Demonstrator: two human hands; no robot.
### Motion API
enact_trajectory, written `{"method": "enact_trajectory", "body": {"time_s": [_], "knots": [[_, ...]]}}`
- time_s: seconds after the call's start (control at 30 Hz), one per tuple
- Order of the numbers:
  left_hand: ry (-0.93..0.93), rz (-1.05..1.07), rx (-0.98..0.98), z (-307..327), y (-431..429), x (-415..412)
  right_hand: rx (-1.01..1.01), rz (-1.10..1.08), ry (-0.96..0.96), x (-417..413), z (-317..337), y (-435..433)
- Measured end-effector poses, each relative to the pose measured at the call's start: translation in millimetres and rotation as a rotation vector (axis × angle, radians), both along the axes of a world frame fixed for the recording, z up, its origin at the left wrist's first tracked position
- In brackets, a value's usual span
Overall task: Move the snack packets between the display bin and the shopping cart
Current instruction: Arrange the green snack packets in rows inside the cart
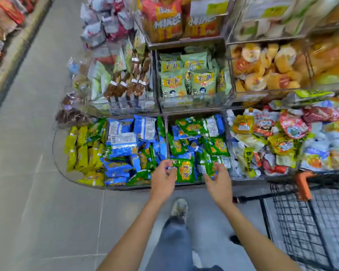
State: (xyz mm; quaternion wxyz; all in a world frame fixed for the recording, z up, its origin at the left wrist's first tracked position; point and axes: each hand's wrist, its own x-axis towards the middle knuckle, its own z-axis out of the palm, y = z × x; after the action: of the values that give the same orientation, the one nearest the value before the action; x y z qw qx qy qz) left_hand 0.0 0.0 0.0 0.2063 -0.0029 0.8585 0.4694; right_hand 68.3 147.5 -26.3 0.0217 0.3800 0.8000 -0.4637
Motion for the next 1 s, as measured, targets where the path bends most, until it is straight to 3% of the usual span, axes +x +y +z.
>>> {"method": "enact_trajectory", "body": {"time_s": [0.2, 0.4, 0.63, 0.73, 0.87, 0.93, 1.0], "knots": [[-0.048, -0.128, -0.108, -26, 21, -23, 0.169, -0.020, -0.205, -49, -29, 4], [-0.167, -0.187, -0.040, -34, 21, -26, 0.208, -0.034, -0.397, -56, -31, 10], [-0.378, -0.121, -0.017, -28, 18, -39, 0.073, -0.146, -0.186, -44, 3, 16], [-0.372, -0.071, 0.012, -14, 20, -40, 0.023, -0.206, -0.068, -38, 23, 13], [-0.206, -0.218, 0.183, 15, 20, -32, -0.246, -0.301, 0.072, -40, 47, 7], [-0.041, -0.395, 0.144, 23, 19, -25, -0.470, -0.316, 0.096, -44, 58, 2], [0.044, -0.430, 0.137, 22, 20, -21, -0.630, -0.291, 0.107, -48, 66, -2]]}}
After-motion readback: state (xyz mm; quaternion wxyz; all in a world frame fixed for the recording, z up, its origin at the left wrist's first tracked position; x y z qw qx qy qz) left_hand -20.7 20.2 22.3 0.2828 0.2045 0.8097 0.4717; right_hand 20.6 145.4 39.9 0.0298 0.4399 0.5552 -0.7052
